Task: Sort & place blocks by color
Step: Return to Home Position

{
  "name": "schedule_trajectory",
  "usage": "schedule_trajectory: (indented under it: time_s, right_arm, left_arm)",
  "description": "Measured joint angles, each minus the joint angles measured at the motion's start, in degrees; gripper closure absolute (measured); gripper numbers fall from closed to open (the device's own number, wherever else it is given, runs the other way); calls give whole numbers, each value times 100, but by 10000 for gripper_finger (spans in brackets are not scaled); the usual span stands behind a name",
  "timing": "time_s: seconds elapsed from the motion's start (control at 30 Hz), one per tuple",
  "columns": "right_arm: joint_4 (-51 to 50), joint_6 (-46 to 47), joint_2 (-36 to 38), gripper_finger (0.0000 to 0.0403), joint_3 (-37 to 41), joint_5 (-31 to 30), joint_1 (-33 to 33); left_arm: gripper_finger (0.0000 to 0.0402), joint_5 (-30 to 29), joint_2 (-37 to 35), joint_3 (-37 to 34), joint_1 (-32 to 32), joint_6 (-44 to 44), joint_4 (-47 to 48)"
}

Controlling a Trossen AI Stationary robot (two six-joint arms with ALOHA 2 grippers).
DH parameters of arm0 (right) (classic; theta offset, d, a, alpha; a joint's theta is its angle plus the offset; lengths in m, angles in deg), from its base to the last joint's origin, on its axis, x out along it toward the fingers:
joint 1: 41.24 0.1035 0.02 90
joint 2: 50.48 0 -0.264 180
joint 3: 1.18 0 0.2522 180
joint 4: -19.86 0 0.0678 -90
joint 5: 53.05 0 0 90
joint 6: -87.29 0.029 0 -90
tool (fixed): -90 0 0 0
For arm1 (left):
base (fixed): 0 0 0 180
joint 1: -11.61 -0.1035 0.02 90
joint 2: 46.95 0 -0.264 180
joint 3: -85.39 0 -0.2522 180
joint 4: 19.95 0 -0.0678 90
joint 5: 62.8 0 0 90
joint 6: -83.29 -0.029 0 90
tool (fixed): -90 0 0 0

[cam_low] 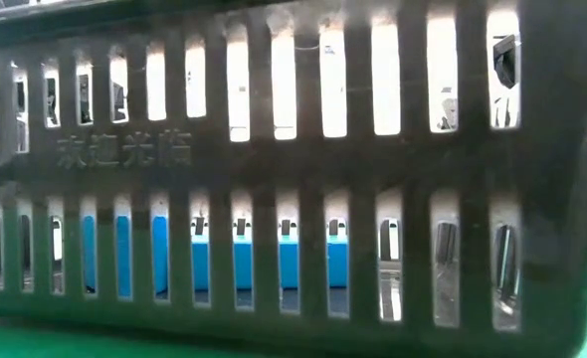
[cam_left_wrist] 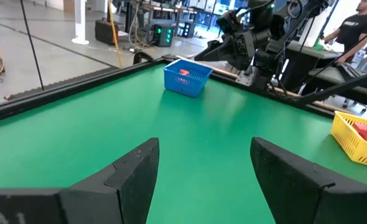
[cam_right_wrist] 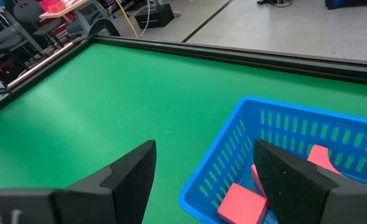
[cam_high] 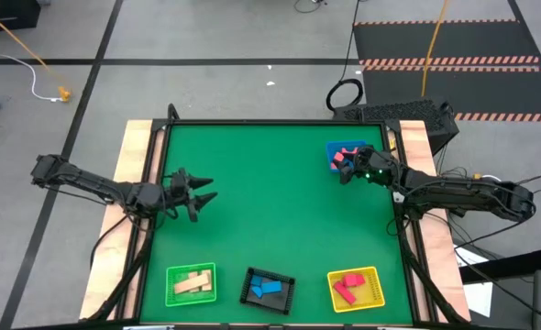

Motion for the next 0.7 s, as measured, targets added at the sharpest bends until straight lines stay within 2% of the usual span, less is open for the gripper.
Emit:
schedule_trajectory:
  time_s: [0.7]
  right_arm:
    - [-2, 0, 125, 144, 0, -4, 0]
  left_arm:
    - [149, 5, 2, 0, 0, 291, 435]
